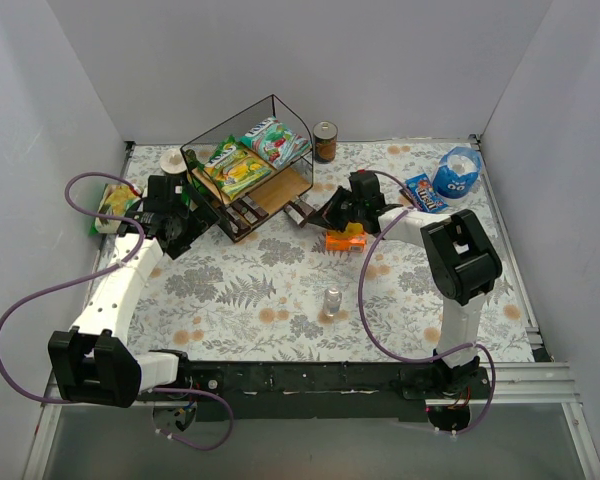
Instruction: Place and organize the candy bags onto the shelf
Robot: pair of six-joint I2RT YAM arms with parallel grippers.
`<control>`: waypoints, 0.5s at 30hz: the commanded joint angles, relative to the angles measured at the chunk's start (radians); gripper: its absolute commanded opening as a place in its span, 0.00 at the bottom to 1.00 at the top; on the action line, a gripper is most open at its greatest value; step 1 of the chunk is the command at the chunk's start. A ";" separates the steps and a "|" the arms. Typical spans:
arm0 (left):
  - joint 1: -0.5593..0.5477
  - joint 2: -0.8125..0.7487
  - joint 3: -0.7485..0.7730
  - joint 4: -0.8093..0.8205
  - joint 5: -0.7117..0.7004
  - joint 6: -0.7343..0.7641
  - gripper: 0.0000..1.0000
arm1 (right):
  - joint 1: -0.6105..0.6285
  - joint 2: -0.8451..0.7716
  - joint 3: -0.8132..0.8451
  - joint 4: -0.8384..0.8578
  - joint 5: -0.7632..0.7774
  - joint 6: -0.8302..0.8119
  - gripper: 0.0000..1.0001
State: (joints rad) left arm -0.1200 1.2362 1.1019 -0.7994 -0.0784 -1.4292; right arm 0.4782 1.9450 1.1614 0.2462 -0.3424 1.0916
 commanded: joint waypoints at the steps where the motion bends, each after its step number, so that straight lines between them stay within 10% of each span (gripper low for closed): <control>1: -0.001 -0.015 -0.002 0.014 0.009 0.000 0.98 | 0.002 -0.032 0.011 -0.139 0.058 -0.050 0.01; 9: -0.001 -0.023 -0.007 0.012 0.002 0.004 0.98 | -0.001 -0.031 0.057 -0.353 0.178 -0.117 0.02; 15: -0.001 -0.021 -0.010 0.017 0.005 0.003 0.98 | -0.016 -0.046 0.041 -0.357 0.189 -0.153 0.42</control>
State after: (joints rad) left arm -0.1200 1.2362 1.1011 -0.7918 -0.0769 -1.4288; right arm 0.4770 1.9305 1.1831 -0.0383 -0.2085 0.9901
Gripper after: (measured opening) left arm 0.981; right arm 0.327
